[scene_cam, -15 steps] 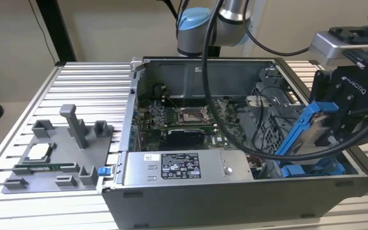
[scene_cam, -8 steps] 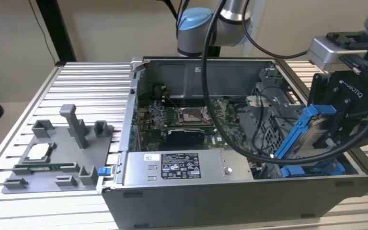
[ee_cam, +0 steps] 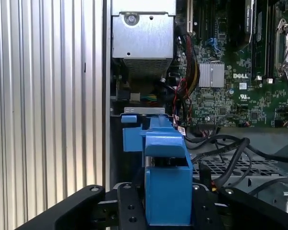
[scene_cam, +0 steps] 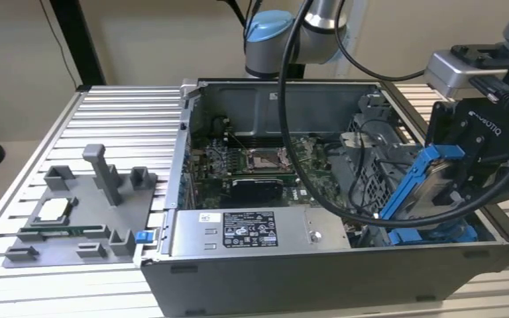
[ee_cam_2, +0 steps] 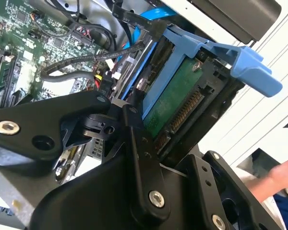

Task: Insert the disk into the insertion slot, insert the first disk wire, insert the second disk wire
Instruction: 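Insert the disk into the insertion slot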

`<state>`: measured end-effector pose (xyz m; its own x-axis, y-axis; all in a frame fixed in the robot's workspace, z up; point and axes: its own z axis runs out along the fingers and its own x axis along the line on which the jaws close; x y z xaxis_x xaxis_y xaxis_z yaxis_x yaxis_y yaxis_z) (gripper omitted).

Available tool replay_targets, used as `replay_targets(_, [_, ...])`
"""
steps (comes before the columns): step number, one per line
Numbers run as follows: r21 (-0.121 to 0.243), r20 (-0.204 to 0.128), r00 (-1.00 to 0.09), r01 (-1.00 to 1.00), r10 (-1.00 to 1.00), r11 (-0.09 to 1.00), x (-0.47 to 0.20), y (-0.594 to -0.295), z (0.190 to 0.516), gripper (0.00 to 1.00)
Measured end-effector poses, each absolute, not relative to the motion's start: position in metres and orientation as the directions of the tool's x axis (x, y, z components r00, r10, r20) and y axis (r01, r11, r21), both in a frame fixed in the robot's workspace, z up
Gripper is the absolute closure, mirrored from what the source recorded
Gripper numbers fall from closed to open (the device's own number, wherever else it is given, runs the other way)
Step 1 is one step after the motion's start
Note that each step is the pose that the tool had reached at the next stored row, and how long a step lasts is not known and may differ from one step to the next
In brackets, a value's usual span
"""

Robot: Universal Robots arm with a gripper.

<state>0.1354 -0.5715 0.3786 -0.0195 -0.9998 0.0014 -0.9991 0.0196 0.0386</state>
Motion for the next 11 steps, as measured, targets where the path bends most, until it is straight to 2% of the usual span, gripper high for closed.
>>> replay_targets(10, [0.039, -0.003, -0.019, -0.999, -1.0, 0.019, 0.1355, -0.5687, 0.3777, 1.0])
replay_targets(11, [0.039, -0.002, -0.019, -0.999, -1.0, 0.019, 0.1355, -0.5688, 0.3778, 0.0])
